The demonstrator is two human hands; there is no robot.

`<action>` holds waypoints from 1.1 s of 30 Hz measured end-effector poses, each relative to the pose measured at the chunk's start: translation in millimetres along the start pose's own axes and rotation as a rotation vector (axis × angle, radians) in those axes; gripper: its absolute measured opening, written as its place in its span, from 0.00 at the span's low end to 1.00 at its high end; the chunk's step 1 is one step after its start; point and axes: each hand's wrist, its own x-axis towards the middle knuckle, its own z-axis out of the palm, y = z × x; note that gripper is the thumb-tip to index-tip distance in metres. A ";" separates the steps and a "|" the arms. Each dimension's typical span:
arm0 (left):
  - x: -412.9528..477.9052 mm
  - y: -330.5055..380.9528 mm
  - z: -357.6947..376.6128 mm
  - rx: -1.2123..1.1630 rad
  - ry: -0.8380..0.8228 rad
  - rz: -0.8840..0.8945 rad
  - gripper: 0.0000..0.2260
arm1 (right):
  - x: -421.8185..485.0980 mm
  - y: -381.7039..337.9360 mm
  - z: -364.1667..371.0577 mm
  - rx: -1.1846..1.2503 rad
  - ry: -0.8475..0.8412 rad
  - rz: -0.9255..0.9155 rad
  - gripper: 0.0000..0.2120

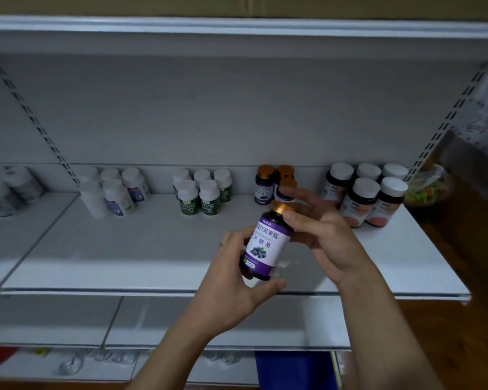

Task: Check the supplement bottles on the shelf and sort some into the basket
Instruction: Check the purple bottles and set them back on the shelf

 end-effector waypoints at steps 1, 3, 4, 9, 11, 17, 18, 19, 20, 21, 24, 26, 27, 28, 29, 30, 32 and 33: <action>-0.1 0.3 0.6 -0.008 0.008 -0.001 0.29 | -0.5 -0.9 1.5 0.000 0.018 0.001 0.18; 0.1 0.7 1.6 -0.034 0.004 -0.021 0.28 | -1.1 -2.1 6.1 -0.020 0.073 0.000 0.19; 0.2 0.7 2.3 -0.043 -0.010 -0.032 0.29 | -1.0 -1.8 8.6 -0.042 0.102 -0.004 0.19; -0.3 5.6 3.1 -0.090 -0.003 -0.070 0.30 | 0.0 -2.1 15.5 -0.156 0.096 -0.018 0.18; -0.5 5.4 0.8 -0.138 -0.005 -0.083 0.29 | 0.6 -3.6 11.9 -0.160 0.066 -0.018 0.18; -1.9 10.8 -4.4 -0.362 -0.018 -0.074 0.20 | 1.8 -1.0 -0.1 -0.057 -0.049 -0.021 0.16; -1.8 10.1 -5.0 -0.387 -0.022 -0.069 0.20 | 1.7 -0.3 -1.2 -0.026 -0.053 -0.016 0.16; -1.7 8.2 -5.4 -0.417 -0.024 -0.070 0.20 | 1.8 0.6 -2.1 0.003 -0.061 -0.009 0.16; -1.6 5.8 -5.3 -0.459 -0.023 -0.080 0.20 | 1.6 1.0 -2.5 0.032 -0.071 -0.002 0.15; -1.7 4.2 -4.9 -0.515 -0.020 -0.099 0.21 | 1.7 1.2 -2.6 0.056 -0.076 0.002 0.16; -1.8 3.5 -5.4 -0.637 -0.047 -0.137 0.22 | 2.5 -0.6 -0.6 0.042 -0.044 -0.015 0.18; -1.7 3.4 -5.9 -0.555 -0.106 -0.130 0.25 | 2.6 -2.8 4.8 -0.010 0.003 -0.028 0.16; -1.3 4.7 -5.5 -0.498 -0.126 -0.142 0.27 | 2.3 -3.8 8.6 -0.034 0.022 -0.031 0.16; -0.5 6.6 -4.3 -0.437 -0.126 -0.166 0.28 | 1.8 -4.5 12.5 -0.058 0.039 -0.032 0.17; 0.8 8.6 -2.5 -0.361 -0.106 -0.183 0.28 | 1.0 -5.3 16.0 -0.085 0.058 -0.035 0.19; 2.4 11.9 -1.0 -0.278 -0.070 -0.193 0.27 | -0.2 -6.4 19.5 -0.117 0.076 -0.040 0.20; 5.8 16.1 -0.3 -0.132 0.008 -0.184 0.24 | -2.1 -7.3 24.1 -0.179 0.099 -0.057 0.20; 7.1 15.9 -1.5 -0.104 0.031 -0.181 0.23 | -2.7 -7.4 24.9 -0.194 0.099 -0.060 0.20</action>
